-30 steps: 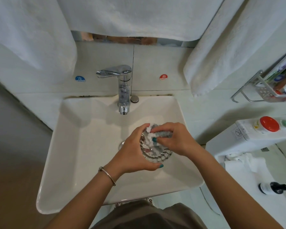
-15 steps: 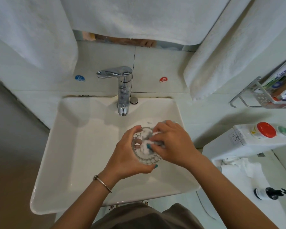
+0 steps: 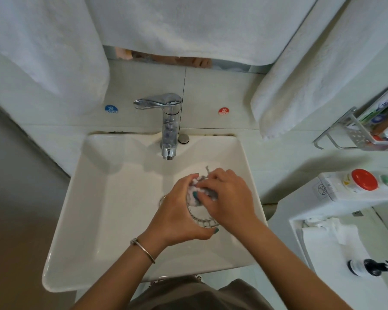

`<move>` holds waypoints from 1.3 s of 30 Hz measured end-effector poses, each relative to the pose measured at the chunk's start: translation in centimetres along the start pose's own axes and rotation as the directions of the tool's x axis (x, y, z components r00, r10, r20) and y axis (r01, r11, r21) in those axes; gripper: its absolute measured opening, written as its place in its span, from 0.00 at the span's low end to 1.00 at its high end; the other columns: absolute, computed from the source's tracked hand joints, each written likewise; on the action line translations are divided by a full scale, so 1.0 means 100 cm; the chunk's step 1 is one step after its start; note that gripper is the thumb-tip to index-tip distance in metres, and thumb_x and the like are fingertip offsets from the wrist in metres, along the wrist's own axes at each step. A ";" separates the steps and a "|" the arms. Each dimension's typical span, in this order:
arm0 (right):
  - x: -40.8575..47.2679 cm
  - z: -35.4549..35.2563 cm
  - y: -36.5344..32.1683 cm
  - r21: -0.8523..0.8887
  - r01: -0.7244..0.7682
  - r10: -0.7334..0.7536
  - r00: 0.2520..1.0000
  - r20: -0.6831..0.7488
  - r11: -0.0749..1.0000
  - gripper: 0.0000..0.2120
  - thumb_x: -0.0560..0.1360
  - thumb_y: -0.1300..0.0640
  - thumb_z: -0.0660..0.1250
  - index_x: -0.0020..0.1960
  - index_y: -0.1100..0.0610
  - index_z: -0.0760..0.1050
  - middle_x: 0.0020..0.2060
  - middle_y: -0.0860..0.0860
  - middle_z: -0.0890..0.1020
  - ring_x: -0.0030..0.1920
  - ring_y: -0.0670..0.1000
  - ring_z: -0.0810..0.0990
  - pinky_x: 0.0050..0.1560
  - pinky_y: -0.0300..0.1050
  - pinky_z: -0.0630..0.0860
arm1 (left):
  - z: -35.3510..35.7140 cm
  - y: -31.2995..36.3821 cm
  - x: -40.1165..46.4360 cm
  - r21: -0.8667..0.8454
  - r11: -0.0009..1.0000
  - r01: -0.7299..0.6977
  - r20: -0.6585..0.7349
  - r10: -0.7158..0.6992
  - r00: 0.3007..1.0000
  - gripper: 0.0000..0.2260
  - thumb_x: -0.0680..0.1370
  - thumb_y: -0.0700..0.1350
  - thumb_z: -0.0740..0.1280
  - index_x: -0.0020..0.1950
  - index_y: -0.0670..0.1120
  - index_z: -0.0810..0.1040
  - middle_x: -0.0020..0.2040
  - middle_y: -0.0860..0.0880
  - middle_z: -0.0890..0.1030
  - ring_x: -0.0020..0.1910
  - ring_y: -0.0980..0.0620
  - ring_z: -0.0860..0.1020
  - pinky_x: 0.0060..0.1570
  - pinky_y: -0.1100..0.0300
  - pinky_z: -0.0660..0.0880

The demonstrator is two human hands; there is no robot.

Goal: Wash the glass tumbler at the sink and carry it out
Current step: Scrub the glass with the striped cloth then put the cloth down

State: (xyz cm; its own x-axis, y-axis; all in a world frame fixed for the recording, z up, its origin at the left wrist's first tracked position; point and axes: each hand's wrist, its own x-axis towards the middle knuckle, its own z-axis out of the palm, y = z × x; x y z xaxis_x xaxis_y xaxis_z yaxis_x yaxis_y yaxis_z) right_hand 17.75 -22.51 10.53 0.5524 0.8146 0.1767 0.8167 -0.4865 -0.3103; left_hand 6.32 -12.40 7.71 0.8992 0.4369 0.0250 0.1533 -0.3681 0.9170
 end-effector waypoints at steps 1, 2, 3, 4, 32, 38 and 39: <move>-0.002 0.003 -0.008 0.035 0.025 -0.026 1.000 0.007 0.999 0.13 0.70 0.45 0.64 0.47 0.47 0.84 0.41 0.46 0.80 0.40 0.53 0.76 0.39 0.47 0.70 | -0.001 0.000 0.001 -0.022 1.000 0.006 -0.001 -0.006 1.000 0.48 0.54 0.51 0.82 0.69 0.58 0.63 0.63 0.62 0.72 0.58 0.64 0.76 0.54 0.71 0.73; -0.004 0.004 -0.012 0.049 0.079 -0.081 0.996 0.046 0.996 0.14 0.71 0.46 0.62 0.48 0.47 0.84 0.42 0.46 0.81 0.41 0.53 0.76 0.40 0.48 0.70 | -0.003 -0.002 0.003 -0.045 0.999 0.021 -0.013 -0.021 1.000 0.47 0.53 0.49 0.82 0.68 0.58 0.63 0.63 0.60 0.73 0.57 0.63 0.77 0.53 0.71 0.74; -0.007 0.003 -0.013 0.053 0.128 -0.133 0.985 0.113 0.990 0.15 0.71 0.45 0.61 0.49 0.46 0.84 0.43 0.46 0.81 0.42 0.52 0.76 0.42 0.47 0.68 | -0.007 -0.004 0.003 -0.060 0.997 0.037 -0.033 -0.039 0.999 0.47 0.53 0.48 0.81 0.68 0.58 0.64 0.63 0.59 0.74 0.56 0.62 0.78 0.51 0.69 0.76; -0.007 0.000 -0.009 0.055 0.153 -0.160 0.971 0.178 0.987 0.17 0.71 0.44 0.59 0.49 0.45 0.84 0.44 0.45 0.82 0.44 0.52 0.75 0.43 0.47 0.65 | -0.010 -0.006 0.003 -0.061 0.997 0.045 -0.053 -0.048 0.997 0.47 0.53 0.49 0.81 0.69 0.57 0.65 0.63 0.58 0.74 0.55 0.62 0.78 0.50 0.68 0.77; -0.001 0.013 -0.023 0.084 0.132 -0.129 0.991 -0.046 0.988 0.12 0.72 0.49 0.62 0.49 0.47 0.84 0.39 0.48 0.82 0.38 0.54 0.78 0.39 0.45 0.66 | -0.022 -0.002 -0.007 0.018 0.999 -0.039 -0.024 0.040 0.999 0.48 0.54 0.48 0.82 0.70 0.55 0.63 0.63 0.58 0.73 0.57 0.65 0.75 0.52 0.74 0.72; -0.005 0.010 0.002 0.177 0.150 -0.136 0.987 -0.087 0.973 0.13 0.74 0.49 0.64 0.51 0.51 0.84 0.41 0.52 0.79 0.42 0.55 0.78 0.39 0.46 0.76 | -0.029 -0.004 -0.013 0.065 0.998 -0.025 -0.072 0.030 0.997 0.48 0.53 0.52 0.82 0.69 0.56 0.63 0.62 0.60 0.72 0.52 0.60 0.78 0.47 0.71 0.76; -0.006 0.010 0.003 0.242 0.089 -0.058 0.989 -0.134 0.966 0.11 0.74 0.52 0.66 0.52 0.52 0.84 0.42 0.53 0.79 0.43 0.54 0.78 0.41 0.45 0.76 | -0.026 -0.003 -0.014 0.074 0.997 -0.030 -0.055 0.034 0.998 0.48 0.53 0.52 0.82 0.70 0.55 0.63 0.62 0.60 0.72 0.52 0.59 0.78 0.48 0.70 0.76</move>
State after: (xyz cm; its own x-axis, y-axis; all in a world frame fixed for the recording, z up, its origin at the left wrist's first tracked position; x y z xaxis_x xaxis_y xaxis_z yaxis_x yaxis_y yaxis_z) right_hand 17.51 -22.78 9.37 0.5216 0.7917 0.3181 0.7981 -0.3208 -0.5101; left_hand 3.95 -10.74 8.42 0.8797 0.4691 0.0779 0.1565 -0.4403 0.8841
